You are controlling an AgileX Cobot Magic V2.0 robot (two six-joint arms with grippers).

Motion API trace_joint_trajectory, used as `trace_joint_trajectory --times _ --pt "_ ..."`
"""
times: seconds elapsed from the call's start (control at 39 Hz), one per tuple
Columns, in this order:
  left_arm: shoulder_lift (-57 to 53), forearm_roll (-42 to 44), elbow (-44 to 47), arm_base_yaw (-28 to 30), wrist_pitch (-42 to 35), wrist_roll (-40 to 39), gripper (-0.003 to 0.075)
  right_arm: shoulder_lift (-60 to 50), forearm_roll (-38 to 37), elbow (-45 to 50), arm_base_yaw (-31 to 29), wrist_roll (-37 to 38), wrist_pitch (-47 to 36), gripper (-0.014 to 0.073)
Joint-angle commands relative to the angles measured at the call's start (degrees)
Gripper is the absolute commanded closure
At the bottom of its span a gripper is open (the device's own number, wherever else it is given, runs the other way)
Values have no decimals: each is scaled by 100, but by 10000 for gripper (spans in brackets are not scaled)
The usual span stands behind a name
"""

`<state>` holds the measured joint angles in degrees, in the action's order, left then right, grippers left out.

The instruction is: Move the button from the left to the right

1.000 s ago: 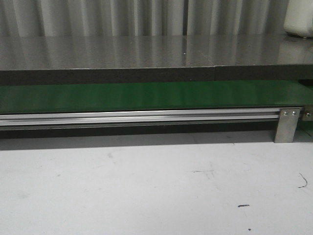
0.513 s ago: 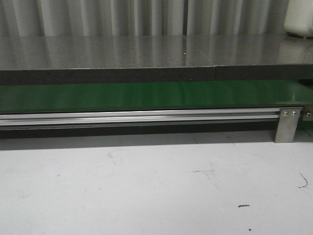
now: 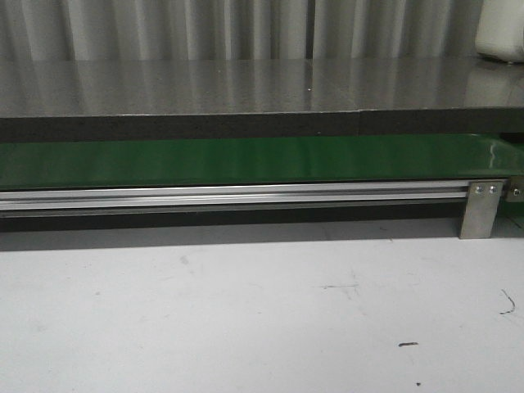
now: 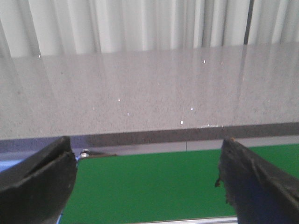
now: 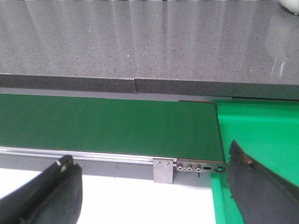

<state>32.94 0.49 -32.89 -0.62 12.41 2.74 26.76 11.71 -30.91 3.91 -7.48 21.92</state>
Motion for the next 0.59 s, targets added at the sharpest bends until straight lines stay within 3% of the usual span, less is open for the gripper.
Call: trace_joint_trajectory --times 0.0,0.28,0.56 --pt "737 -49 -519 52 -475 -87 137 63 6 -212 -3 -3 -496 -50" --pt "2928 -530 -2177 1169 189 -97 137 63 6 -212 -3 -3 -496 -50" --pt "4374 -402 -3396 2413 788 -46 137 63 6 -212 -3 -3 -496 -50"
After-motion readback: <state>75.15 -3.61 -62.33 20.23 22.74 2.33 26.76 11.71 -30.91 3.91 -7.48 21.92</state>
